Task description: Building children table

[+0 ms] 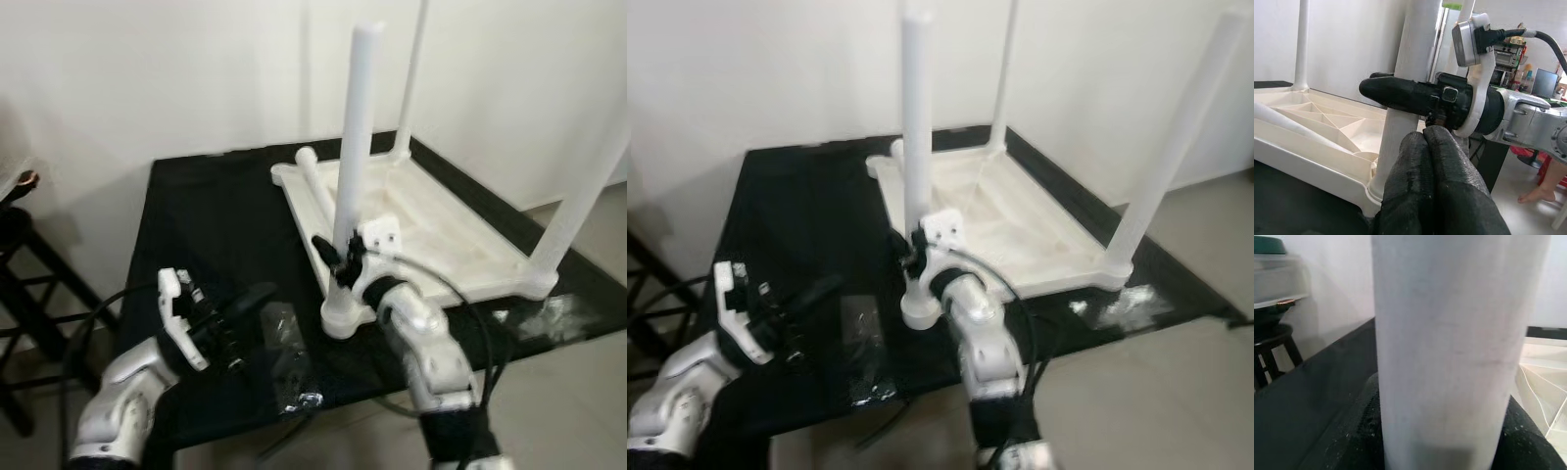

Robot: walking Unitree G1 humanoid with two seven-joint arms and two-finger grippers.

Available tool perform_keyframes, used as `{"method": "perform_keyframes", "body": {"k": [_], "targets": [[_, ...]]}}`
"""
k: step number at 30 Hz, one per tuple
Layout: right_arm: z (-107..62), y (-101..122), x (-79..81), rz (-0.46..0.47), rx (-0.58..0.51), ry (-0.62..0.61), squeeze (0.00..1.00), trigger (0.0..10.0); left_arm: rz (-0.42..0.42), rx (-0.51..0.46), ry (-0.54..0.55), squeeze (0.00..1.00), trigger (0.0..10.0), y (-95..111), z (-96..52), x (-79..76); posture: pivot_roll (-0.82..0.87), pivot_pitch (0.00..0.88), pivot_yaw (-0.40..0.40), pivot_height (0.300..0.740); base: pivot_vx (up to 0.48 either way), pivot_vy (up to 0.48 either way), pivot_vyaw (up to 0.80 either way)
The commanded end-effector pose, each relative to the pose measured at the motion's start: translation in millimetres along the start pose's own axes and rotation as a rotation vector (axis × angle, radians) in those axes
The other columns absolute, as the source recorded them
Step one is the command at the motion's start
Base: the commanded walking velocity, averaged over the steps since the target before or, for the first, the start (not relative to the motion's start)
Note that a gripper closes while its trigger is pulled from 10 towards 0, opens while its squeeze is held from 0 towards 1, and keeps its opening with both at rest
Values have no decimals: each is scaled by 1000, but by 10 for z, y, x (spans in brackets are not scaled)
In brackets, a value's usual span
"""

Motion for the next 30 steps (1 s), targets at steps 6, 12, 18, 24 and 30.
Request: {"method": "perform_keyframes", "body": {"k": [6, 12, 18, 24, 30], "targets": [[-159, -453, -54, 46, 199, -54, 0, 10000, -3, 4, 5, 0, 10000, 0, -26, 26, -57, 0, 21, 740, 0, 0, 0], [-123, -63, 111, 53, 121, 262, 1000, 10000, -3, 8, -3, 0, 10000, -11, -3, 26, -54, 0, 22, 740, 0, 0, 0], [-138, 205, -53, -97, 154, 518, 0, 10000, 0, 6, 2, 0, 10000, -18, 4, 21, -47, 0, 14, 740, 0, 0, 0], [-60, 334, -253, -144, 213, 577, 0, 10000, 2, 7, 2, 0, 10000, -23, 9, 6, -36, 0, 7, 740, 0, 0, 0], [43, 467, -247, -128, 224, 655, 0, 5686, 6, 15, 1, 0, 10000, -30, 1, -14, -20, 0, 6, 740, 0, 0, 0]]}}
Point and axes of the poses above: a point about 5 cm out from each wrist's last joint towards the gripper, its own z axis pointing out of the wrist towards the gripper, its own y axis along the axis of the wrist's last joint, x = y × z, the point moved 3 cm from there along z, pointing out of the wrist towards the gripper, and after that the axes turned 14 degrees about z, right-handed, at the moved point
